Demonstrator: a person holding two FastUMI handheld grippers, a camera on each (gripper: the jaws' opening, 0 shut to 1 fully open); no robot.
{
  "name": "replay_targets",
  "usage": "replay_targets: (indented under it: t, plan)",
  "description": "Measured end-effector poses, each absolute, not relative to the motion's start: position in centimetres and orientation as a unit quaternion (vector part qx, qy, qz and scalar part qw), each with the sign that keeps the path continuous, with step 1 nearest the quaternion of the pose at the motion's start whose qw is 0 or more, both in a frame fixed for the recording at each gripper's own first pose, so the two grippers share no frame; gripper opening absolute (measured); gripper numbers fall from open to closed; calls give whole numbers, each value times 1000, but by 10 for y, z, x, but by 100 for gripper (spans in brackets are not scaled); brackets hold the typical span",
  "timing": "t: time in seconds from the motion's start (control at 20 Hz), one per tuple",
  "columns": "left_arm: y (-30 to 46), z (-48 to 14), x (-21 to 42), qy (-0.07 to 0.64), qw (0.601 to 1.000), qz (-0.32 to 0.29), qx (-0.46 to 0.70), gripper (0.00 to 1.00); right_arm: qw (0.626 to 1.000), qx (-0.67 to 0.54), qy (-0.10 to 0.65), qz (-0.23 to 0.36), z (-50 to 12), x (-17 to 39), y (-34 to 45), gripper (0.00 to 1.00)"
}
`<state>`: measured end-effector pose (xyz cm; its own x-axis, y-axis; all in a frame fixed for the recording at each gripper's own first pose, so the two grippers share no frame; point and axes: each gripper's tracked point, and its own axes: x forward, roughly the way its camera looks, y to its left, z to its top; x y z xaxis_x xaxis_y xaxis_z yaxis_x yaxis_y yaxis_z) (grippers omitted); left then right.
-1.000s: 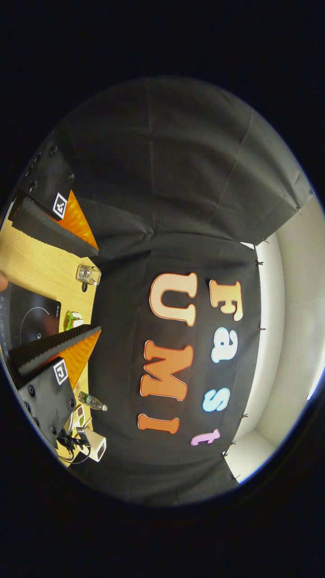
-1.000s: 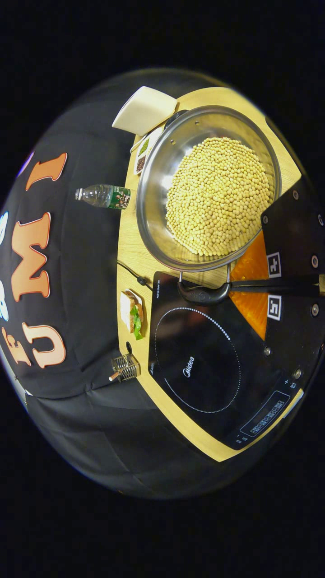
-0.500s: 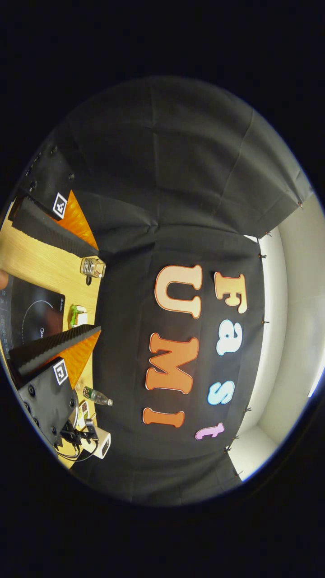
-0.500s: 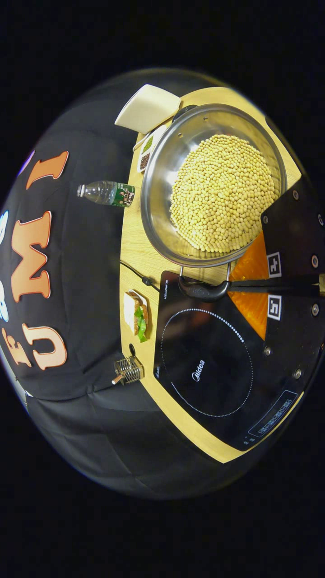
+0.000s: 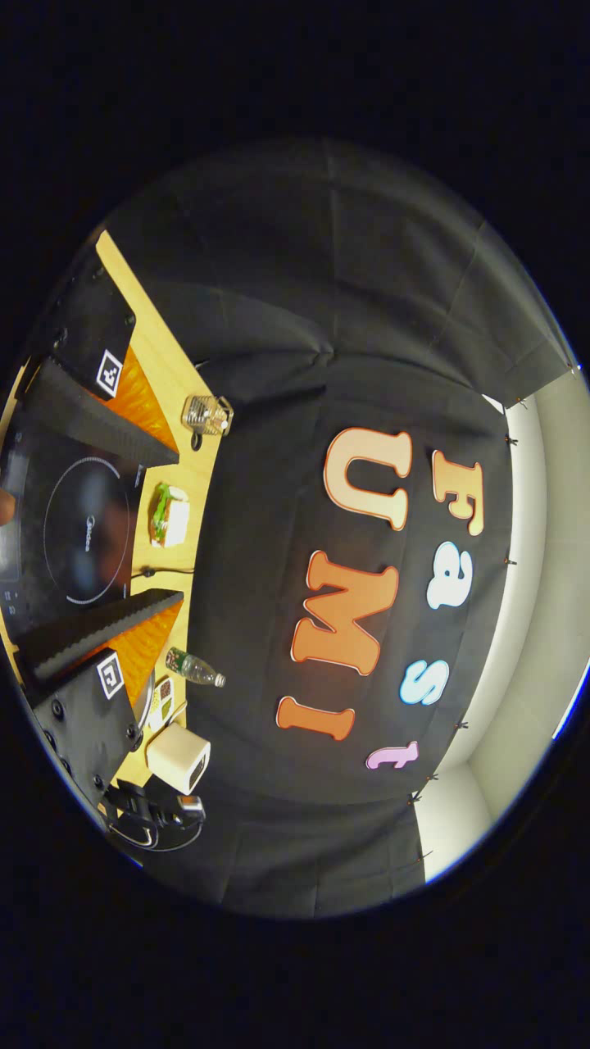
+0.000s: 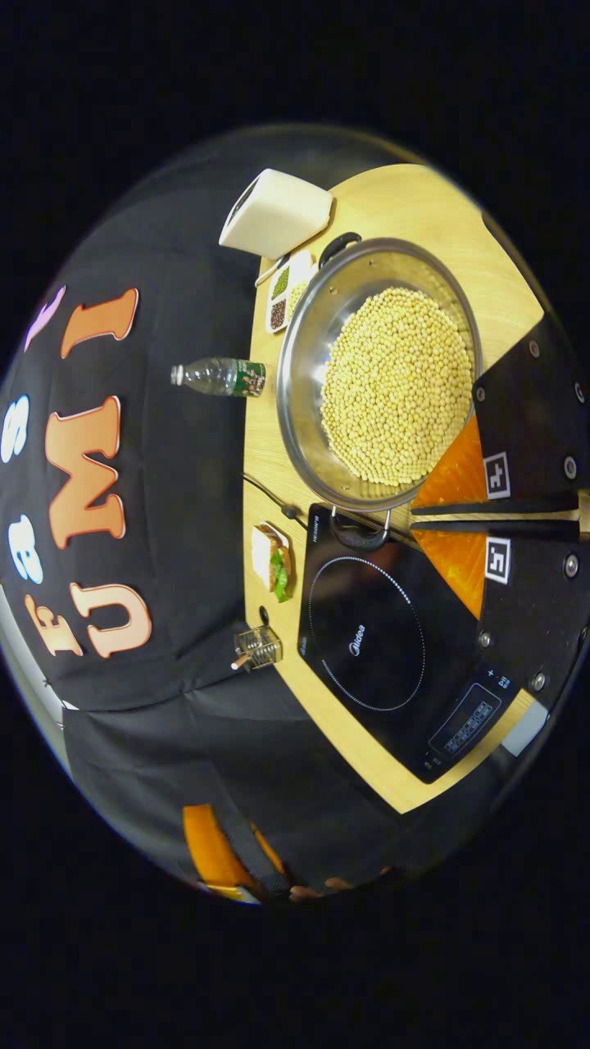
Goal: First push the handle of the pot to place it horizontally, then grasp the pot with both hands and set it on the induction cooktop.
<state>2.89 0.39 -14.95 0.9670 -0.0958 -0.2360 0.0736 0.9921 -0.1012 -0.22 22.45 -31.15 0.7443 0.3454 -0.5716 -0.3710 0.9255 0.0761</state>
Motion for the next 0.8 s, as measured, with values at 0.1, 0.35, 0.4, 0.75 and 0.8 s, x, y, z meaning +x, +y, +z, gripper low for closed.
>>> replay_targets:
  t: [0.1, 0.35, 0.4, 0.75, 0.8]
  plan:
    - [-18, -161, 32, 126, 989, -53, -55, 97, 944, -8, 277, 179, -291, 2, 199, 8]
    - [-69, -194, 44, 139, 987, -66, -47, 97, 963, 13, 241, 118, -268, 26, 124, 43]
    - [-80, -203, 47, 145, 986, -69, -42, 99, 965, 13, 239, 105, -267, 31, 110, 51]
    - [-140, -271, 74, 205, 974, -87, -44, 98, 973, 23, 224, 50, -265, 72, 37, 83]
    - [-145, -284, 79, 217, 972, -86, -38, 98, 974, 20, 224, 42, -269, 81, 28, 90]
